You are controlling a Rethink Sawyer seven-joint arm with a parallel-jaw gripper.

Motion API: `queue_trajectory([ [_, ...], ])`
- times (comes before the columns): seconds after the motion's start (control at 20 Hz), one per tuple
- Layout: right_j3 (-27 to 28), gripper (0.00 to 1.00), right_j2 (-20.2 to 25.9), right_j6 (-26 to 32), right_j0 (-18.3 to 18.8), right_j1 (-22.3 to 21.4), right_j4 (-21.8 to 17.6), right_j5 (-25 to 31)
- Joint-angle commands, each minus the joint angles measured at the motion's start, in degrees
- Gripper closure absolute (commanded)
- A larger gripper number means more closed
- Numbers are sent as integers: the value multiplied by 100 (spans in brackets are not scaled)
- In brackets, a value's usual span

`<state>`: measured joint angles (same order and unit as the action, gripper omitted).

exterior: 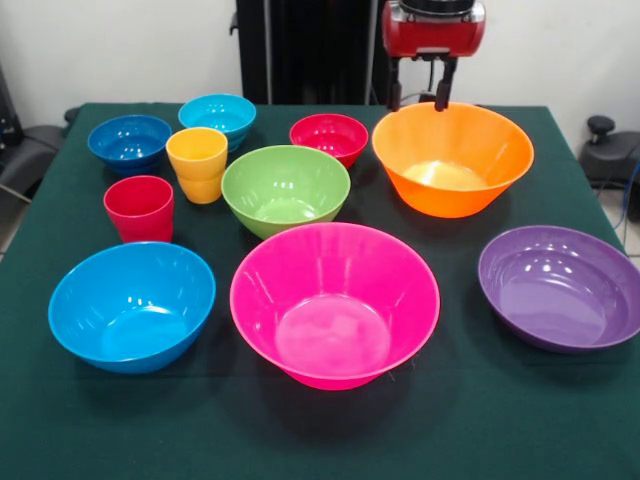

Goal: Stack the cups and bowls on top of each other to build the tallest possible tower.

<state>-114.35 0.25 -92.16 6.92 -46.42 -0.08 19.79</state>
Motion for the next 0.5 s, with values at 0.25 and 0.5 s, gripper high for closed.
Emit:
queue_trajectory([
  [0.25,1818,0,52,-602,-121,704,-6,1073],
  [0.5,2395,0,99,-585,-116,992,34,1545],
])
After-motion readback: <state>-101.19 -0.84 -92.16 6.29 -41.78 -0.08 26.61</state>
